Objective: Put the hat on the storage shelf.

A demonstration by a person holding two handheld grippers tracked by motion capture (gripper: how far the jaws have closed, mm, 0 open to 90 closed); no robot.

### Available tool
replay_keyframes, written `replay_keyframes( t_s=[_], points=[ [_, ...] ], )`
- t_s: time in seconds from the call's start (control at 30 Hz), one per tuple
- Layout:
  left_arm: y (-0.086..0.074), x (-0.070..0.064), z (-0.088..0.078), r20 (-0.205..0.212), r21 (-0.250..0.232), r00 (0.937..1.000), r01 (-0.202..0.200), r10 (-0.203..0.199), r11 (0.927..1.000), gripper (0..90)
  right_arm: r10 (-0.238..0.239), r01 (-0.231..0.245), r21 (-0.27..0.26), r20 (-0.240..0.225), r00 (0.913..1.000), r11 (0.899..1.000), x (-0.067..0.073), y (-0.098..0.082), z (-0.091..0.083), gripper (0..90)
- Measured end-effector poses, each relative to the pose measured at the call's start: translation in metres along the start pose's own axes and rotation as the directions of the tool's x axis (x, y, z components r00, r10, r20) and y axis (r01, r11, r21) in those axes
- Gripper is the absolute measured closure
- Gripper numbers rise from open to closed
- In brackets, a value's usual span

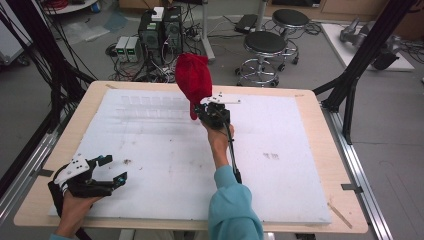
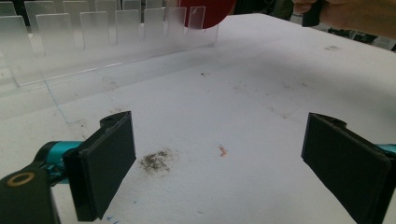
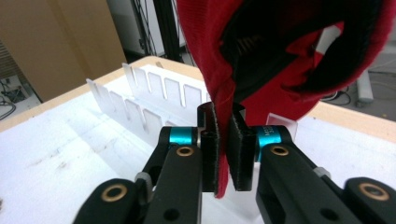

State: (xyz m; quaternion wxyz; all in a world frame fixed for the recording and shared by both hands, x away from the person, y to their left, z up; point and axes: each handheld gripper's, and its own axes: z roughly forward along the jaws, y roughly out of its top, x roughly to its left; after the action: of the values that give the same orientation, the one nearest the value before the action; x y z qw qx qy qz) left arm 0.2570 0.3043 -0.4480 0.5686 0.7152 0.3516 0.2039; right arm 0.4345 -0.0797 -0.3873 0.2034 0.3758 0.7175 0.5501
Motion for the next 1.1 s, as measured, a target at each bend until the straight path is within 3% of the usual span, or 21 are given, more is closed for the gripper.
replay_keyframes(
  t_s=[0.1,0.27,0.4,0.5,0.53,0.6,0.63,0.7,0.77,0.87,1.0,1.1],
  points=[
    [0.0,0.0,0.0,0.001,0.002,1.0,-0.002,0.002,1.0,10.2,-0.011,0.01,0.03,0.022,0.9997,0.999,-0.001,-0.003,-0.003,70.4],
    [0.0,0.0,0.0,0.0,0.001,1.0,-0.003,0.003,1.0,10.3,-0.019,0.018,0.018,0.039,0.9991,1.0,-0.003,-0.006,-0.011,66.4],
    [0.0,0.0,0.0,0.001,0.001,1.0,-0.002,0.002,1.0,10.3,0.009,-0.011,0.035,0.062,0.998,0.999,-0.004,-0.007,-0.017,37.7],
    [0.0,0.001,0.0,-0.001,0.0,1.0,-0.001,0.001,1.0,10.3,0.003,-0.005,0.032,0.073,0.9973,0.999,-0.004,-0.01,-0.03,22.6],
    [0.0,0.001,0.0,-0.002,-0.002,1.0,0.001,-0.001,1.0,10.3,0.002,-0.006,0.048,0.078,0.997,0.999,-0.003,-0.011,-0.038,18.9],
    [0.0,0.0,-0.001,-0.007,-0.008,0.9999,0.007,-0.007,0.9999,10.3,-0.027,0.025,0.031,0.08,0.9965,0.999,-0.003,-0.016,-0.057,13.2],
    [-0.001,0.0,-0.001,-0.013,-0.013,0.9999,0.005,-0.006,0.9999,10.3,-0.031,0.026,0.056,0.092,0.9953,0.998,-0.002,-0.016,-0.065,9.4],
    [-0.001,0.0,-0.002,-0.025,-0.027,0.9997,0.008,-0.008,0.9996,10.3,-0.026,0.021,0.085,0.058,0.998,0.996,-0.004,-0.014,-0.087,9.3],
    [-0.002,0.0,-0.004,-0.033,-0.046,0.9994,0.013,-0.014,0.9989,10.3,-0.05,0.047,0.059,0.053,0.9974,0.997,-0.003,-0.012,-0.113,9.3],
    [-0.002,0.002,-0.004,-0.035,-0.05,0.9989,0.03,-0.031,0.9983,10.3,-0.139,0.145,-0.073,0.092,0.986,0.987,0.003,-0.013,-0.155,9.4],
    [-0.002,0.002,-0.005,-0.052,-0.057,0.9983,0.023,-0.026,0.9981,10.3,-0.168,0.177,-0.083,0.107,0.98,0.981,0.003,-0.022,-0.195,9.4],
    [-0.002,0.001,-0.006,-0.061,-0.064,0.9979,0.019,-0.023,0.9977,10.3,-0.173,0.184,-0.088,0.123,0.9773,0.979,-0.001,-0.038,-0.222,9.4]
  ],
)
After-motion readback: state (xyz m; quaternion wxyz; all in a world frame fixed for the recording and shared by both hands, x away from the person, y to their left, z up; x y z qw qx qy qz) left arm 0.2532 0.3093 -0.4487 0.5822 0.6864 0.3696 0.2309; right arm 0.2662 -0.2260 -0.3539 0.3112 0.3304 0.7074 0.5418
